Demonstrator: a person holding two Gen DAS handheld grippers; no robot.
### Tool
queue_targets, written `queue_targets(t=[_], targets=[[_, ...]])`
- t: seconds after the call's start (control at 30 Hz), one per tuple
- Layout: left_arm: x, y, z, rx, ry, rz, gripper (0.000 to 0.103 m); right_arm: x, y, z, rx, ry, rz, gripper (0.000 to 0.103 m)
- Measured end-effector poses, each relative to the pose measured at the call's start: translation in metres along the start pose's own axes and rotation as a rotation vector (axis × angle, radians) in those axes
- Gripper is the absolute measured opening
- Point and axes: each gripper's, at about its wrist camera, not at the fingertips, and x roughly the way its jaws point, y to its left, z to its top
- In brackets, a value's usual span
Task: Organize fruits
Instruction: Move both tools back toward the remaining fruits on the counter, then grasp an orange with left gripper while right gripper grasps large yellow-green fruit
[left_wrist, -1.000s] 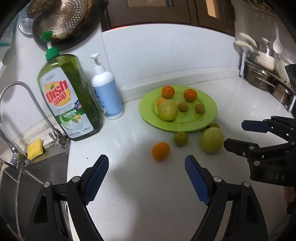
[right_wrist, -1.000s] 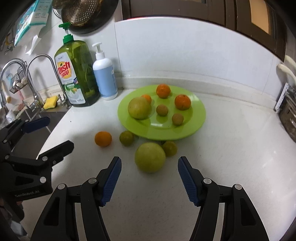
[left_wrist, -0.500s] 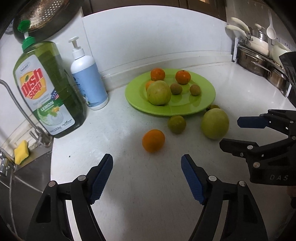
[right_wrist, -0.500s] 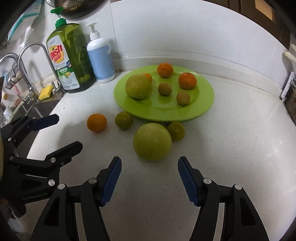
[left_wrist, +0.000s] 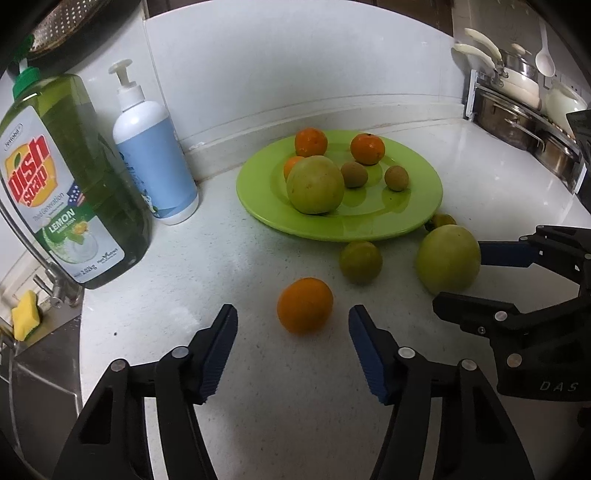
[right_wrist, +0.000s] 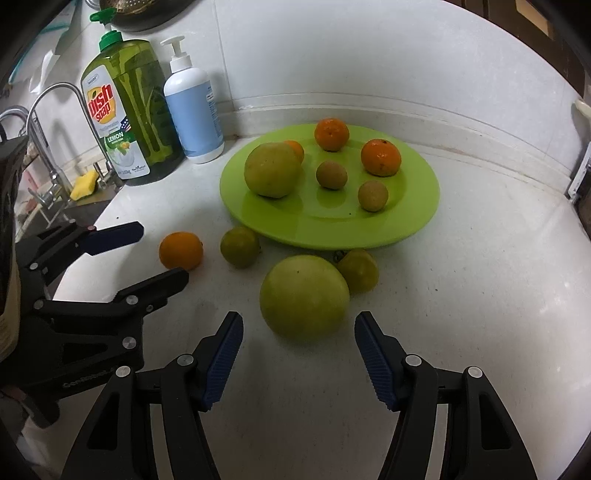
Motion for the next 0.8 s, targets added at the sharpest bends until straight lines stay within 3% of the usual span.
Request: queue_targets(t=[0.43,0.8], targets=[[0.016,-0.003,0.006,-0.027,0.026,-0.043,0.034,0.009,-0.005,0.004,0.012,0.002,0.015,0.052],[0.014,-0.004,0.005,-0.035,0.029,-0.043,0.033,0.01,-0.007,0.003,0.008,-0.003,0.018,0.05]])
